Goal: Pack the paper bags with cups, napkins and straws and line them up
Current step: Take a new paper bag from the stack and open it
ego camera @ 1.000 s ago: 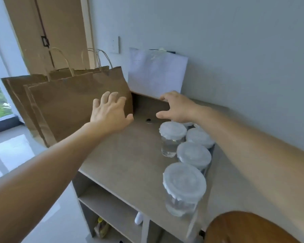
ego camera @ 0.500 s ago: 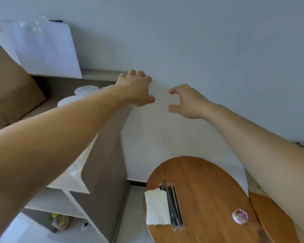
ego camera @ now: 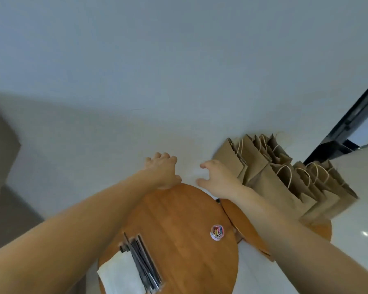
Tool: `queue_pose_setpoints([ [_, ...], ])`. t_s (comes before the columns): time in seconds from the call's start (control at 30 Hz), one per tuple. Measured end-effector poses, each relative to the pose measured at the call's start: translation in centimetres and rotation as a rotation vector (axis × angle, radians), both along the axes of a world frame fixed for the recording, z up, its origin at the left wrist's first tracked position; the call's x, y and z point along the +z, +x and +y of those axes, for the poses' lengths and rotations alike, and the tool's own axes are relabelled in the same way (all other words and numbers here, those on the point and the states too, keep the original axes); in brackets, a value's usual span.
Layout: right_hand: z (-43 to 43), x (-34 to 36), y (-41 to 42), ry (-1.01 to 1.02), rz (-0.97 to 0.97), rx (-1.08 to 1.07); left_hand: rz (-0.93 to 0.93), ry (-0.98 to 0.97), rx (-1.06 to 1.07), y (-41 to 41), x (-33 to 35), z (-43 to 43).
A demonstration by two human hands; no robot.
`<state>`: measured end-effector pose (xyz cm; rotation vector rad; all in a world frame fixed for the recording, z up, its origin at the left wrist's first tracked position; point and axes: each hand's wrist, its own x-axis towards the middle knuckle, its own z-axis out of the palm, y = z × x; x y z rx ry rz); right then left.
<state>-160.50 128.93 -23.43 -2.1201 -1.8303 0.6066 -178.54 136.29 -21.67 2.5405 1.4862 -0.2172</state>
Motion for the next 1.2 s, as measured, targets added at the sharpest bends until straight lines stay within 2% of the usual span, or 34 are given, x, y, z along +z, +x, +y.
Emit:
queue_pose_setpoints([
  [0.23,-2.3,-7.3,11.4,-0.045,-0.021,-0.270,-0.011,-0.098,-0.005,8.6,-5.3,-0.2],
  [0.4,-5.5,-11.4,21.3,0.022,-0.271,-0.553,0.010,-0.177,0.014,15.0,-8.0,-1.2],
  [0.6,-7.8,-15.0,31.4,-0.067,-0.228,-0.768,0.085,-0.251,-0.026,22.8,-11.2,-3.1],
  [0.7,-8.0,-16.2,34.0,-0.144,-0.226,-0.752,0.109,-0.275,-0.047,25.4,-12.2,-3.7],
  [0.83,-7.9,-16.9,35.4,-0.252,-0.245,-0.599,0.124,-0.289,-0.056,27.8,-12.3,-4.5],
  [0.97,-7.7,-16.8,35.6,-0.216,-0.205,-0.528,0.116,-0.314,-0.057,28.6,-11.9,-4.9],
  [1.2,-9.2,-14.8,33.4,-0.215,-0.335,-0.448,0.071,-0.296,-0.052,26.7,-11.4,-6.1],
])
